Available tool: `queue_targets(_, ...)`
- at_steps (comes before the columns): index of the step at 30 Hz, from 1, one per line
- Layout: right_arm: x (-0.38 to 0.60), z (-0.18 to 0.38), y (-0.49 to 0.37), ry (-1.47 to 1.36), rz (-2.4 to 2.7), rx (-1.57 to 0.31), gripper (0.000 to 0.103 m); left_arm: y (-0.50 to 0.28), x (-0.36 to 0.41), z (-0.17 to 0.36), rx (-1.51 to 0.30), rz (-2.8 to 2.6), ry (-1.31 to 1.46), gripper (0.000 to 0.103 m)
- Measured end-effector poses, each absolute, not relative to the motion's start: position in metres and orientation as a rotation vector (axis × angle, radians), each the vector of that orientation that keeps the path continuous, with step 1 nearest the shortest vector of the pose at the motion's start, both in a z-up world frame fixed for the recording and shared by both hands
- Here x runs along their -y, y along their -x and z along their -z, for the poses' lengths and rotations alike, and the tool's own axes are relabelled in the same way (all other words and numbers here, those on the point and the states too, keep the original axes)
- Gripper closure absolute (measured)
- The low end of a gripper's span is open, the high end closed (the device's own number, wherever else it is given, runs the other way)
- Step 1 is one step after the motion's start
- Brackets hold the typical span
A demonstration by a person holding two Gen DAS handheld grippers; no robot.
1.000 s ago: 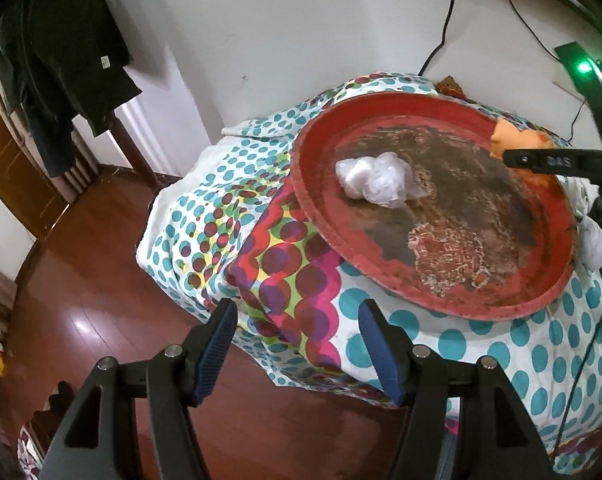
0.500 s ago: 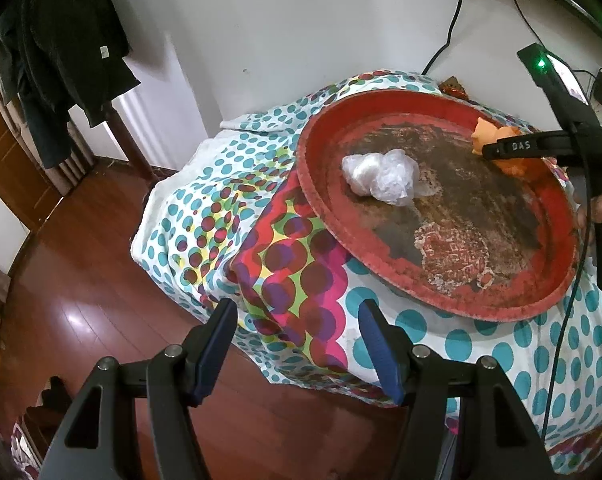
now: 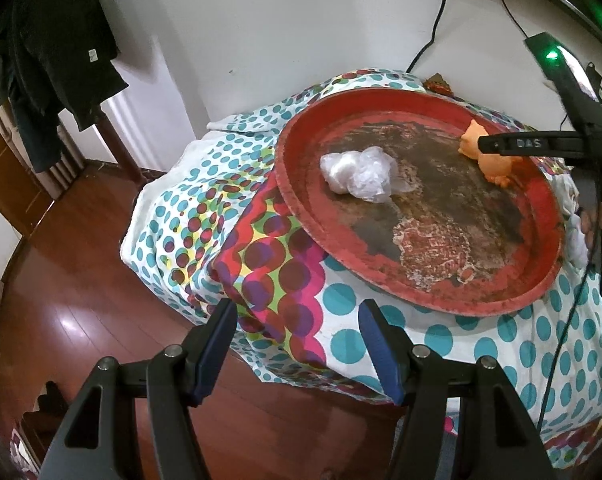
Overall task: Organize objects
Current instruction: 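Carry the orange toy onto the red tray and open the right gripper, then move the right gripper to the blue sock and grasp it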
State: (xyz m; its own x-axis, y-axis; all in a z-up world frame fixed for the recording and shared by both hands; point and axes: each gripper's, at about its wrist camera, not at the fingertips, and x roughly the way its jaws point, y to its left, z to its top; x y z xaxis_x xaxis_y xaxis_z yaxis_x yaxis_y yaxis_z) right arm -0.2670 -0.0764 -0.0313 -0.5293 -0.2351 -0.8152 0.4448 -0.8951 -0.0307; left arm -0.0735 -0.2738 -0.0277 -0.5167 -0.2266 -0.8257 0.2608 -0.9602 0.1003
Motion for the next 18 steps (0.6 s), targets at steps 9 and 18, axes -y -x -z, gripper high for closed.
queue_targets(9, 0.022, 0.009, 0.215, -1.16, 2.46, -0.24, 0.034, 0.072, 0.241, 0.019, 0.035, 2.58, -1.343, 0.038)
queue_targets(18, -0.051, 0.012, 0.167, -1.15, 2.52, -0.264, 0.033, 0.067, 0.192, 0.015, 0.12, 2.672, -1.359, 0.038)
